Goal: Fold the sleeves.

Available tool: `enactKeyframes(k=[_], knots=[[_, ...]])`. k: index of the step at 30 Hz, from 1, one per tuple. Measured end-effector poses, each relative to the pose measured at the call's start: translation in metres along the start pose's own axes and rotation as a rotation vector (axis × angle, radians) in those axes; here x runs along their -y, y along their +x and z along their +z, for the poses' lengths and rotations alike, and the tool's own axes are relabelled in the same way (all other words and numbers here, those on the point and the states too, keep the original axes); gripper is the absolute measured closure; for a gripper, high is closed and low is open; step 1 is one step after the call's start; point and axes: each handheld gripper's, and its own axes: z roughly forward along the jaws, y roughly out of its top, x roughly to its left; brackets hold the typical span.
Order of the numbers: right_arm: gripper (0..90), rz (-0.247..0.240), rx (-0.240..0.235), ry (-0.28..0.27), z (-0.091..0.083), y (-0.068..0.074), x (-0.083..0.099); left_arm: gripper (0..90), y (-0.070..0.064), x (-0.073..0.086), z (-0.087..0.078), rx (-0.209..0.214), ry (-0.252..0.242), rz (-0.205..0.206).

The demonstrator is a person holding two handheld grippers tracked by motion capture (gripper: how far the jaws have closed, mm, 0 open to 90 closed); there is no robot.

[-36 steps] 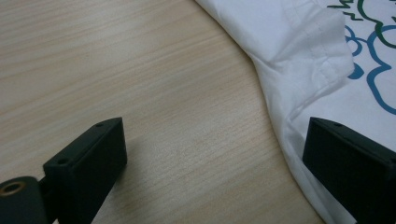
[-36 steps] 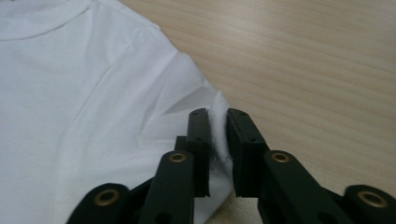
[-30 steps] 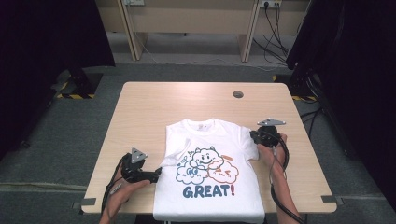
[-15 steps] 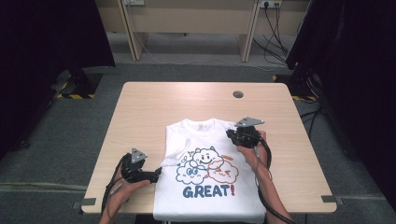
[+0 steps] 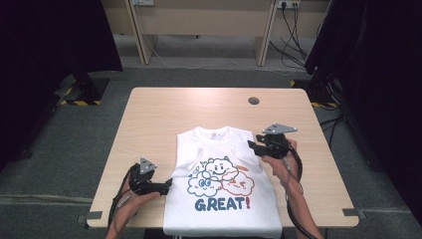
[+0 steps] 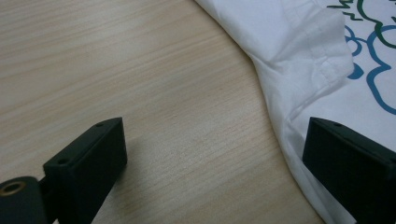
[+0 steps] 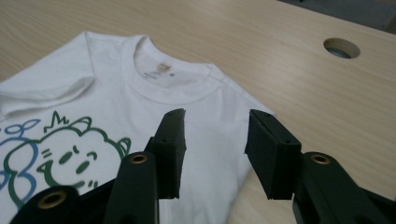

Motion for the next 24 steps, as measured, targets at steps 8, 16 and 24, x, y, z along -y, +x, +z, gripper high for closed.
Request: enactKeyframes(k=[8, 16, 24], knots=[[49.5, -0.002, 0.014, 0.058, -0.012, -0.004, 0.032, 5.2, 0.0, 0.0, 0.0, 0.0, 0.0, 0.0], [37.8, 0.022, 0.006, 0.085, -0.021, 0.004, 0.06, 5.3, 0.0, 0.0, 0.0, -0.001, -0.001, 0.0], [37.6, -0.005, 0.023, 0.149, -0.02, 0.009, 0.083, 5.3, 0.0, 0.0, 0.0, -0.002, -0.001, 0.0]])
